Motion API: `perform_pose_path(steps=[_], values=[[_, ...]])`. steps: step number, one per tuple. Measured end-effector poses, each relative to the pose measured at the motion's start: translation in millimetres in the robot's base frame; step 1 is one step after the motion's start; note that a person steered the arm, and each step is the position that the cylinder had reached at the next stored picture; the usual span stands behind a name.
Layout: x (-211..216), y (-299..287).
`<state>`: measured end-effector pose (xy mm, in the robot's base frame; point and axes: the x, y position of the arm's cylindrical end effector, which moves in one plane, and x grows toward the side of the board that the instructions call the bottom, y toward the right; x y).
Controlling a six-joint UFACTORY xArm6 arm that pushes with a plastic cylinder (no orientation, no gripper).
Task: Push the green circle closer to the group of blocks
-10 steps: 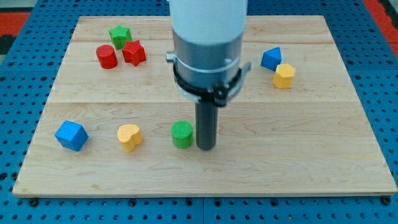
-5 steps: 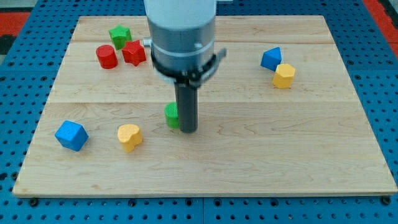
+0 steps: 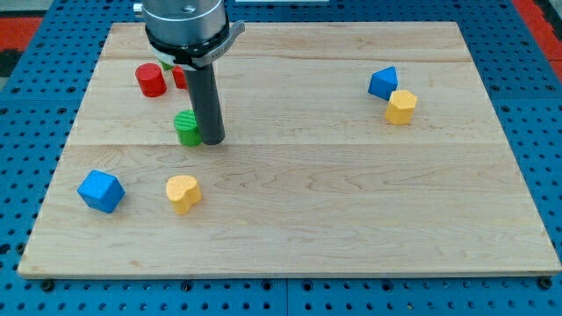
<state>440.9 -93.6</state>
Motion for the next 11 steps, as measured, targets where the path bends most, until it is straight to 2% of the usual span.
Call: perform_pose_path(steps=[1, 3, 5, 9, 11], values=[[15.1, -2.5], [17.4, -30.1], [-18.4, -52.8], [-21.0, -5.9], [-42.9, -44.4]])
